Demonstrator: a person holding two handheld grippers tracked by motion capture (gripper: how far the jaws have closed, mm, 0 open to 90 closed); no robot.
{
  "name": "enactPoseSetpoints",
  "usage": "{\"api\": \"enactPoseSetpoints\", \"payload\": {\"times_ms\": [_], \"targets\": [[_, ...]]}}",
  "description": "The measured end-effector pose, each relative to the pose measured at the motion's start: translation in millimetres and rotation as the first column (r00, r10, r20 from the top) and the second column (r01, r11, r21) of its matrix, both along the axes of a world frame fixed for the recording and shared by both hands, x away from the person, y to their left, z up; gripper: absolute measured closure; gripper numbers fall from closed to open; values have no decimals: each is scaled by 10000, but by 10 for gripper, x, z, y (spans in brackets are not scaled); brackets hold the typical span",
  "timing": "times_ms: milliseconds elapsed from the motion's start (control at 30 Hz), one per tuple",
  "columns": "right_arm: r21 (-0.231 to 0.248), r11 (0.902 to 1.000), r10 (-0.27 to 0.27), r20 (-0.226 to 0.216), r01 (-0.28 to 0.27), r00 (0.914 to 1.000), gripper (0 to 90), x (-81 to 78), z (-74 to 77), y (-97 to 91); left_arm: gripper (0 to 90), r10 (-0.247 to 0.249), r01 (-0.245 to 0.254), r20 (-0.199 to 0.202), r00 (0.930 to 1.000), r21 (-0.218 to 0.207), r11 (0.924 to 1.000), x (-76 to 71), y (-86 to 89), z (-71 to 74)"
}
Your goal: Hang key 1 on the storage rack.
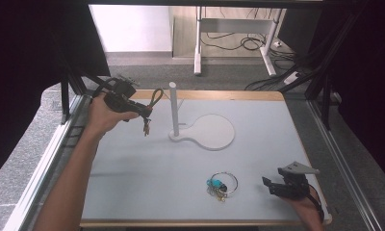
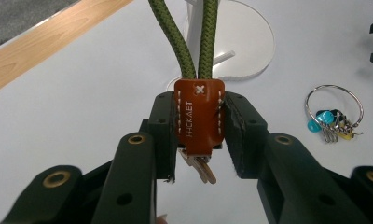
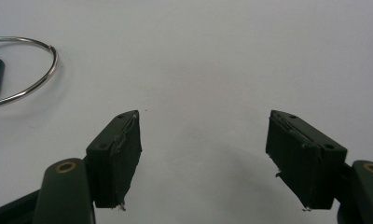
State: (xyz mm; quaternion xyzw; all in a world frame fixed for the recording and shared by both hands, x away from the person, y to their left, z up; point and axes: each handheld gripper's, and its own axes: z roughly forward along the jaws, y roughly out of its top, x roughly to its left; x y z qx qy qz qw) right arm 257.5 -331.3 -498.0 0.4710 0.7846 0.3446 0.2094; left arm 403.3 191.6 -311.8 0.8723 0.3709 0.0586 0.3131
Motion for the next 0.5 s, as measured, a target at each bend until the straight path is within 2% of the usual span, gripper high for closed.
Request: {"api": "enactPoseSetpoints", "payload": {"times_ms": [500], "targets": [[-2,10000,-33,17,33,10000,267,1,4,-19,665,260,-262,-142,9996,-150,9995,156,32,-2]]}}
